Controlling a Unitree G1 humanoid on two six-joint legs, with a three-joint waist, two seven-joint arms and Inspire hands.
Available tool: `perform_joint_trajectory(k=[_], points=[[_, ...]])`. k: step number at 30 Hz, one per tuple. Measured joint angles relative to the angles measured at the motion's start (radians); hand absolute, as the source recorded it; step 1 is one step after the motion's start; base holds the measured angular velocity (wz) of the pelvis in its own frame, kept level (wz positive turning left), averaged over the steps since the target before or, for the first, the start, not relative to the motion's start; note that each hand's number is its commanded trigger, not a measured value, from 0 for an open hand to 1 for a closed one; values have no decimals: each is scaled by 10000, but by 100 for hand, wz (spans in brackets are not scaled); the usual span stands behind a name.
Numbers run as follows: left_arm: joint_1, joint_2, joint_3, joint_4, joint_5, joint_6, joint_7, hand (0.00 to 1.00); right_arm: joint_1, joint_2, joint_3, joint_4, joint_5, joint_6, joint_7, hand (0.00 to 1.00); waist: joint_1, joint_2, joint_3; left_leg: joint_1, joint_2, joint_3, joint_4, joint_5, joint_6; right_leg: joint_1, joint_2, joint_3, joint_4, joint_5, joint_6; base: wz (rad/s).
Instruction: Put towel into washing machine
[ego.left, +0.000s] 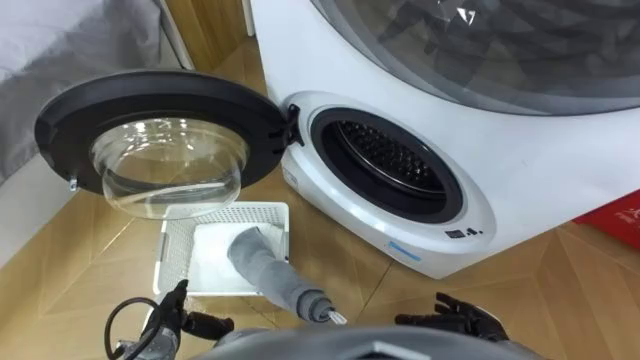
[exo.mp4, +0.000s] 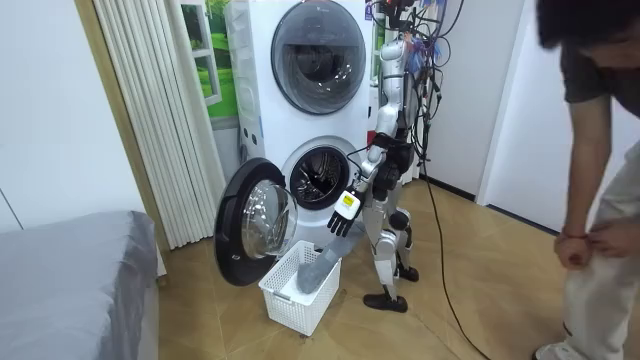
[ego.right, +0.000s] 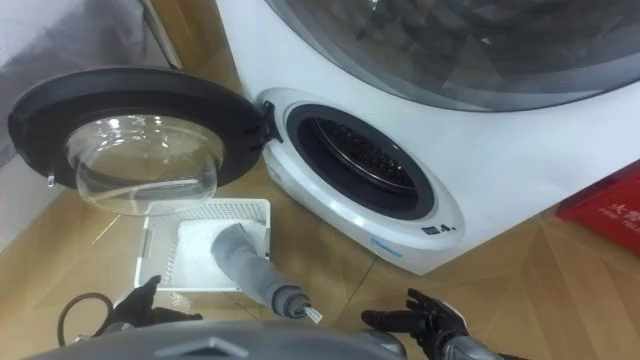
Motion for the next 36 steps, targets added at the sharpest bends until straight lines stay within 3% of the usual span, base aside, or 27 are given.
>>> perform_joint_trajectory(k=[17, 24, 27, 31, 34, 36], points=[[-100, 29, -211, -73, 201, -36, 167, 0, -126, 3, 36, 11, -55, -8, 15, 0, -20, 34, -18, -370, -3, -15, 120, 5, 6, -381, -11, -15, 101, 3, -3, 0], [-900, 18, -1000, -58, 1136, -188, 472, 0, -776, 1, 374, 113, -216, -20, 93, 0, -146, 144, 32, -1486, 10, -101, 456, 41, 63, -1468, -59, -135, 470, 13, -13, 3], [-1336, -12, -1535, 130, 1540, -451, 626, 0, -1268, 57, 620, 298, -249, -120, 113, 0, -274, 210, 93, -1937, 9, -59, 615, 55, 85, -1945, -93, -136, 653, 15, -12, -2], [-2082, -64, -1669, 469, 2432, -663, 792, 0, -1793, 108, 647, 532, -281, -152, 102, 0, -348, 249, 211, -2680, 39, -40, 981, 58, 92, -2741, -124, -124, 1182, 15, -11, -7], [-2720, -193, -1834, 566, 3047, -730, 1232, 0, -2405, 137, 632, 729, -346, -264, -149, 0, -549, 346, 440, -3779, 75, -133, 1798, 49, 103, -3952, -233, -241, 2235, -10, -12, -4], [-3118, -333, -1989, 896, 3376, -741, 1348, 0, -2591, 156, 633, 731, -342, -302, -284, 0, -572, 361, 521, -4350, 76, -140, 2414, -75, 280, -4598, -332, -236, 2993, -174, -12, 3]])
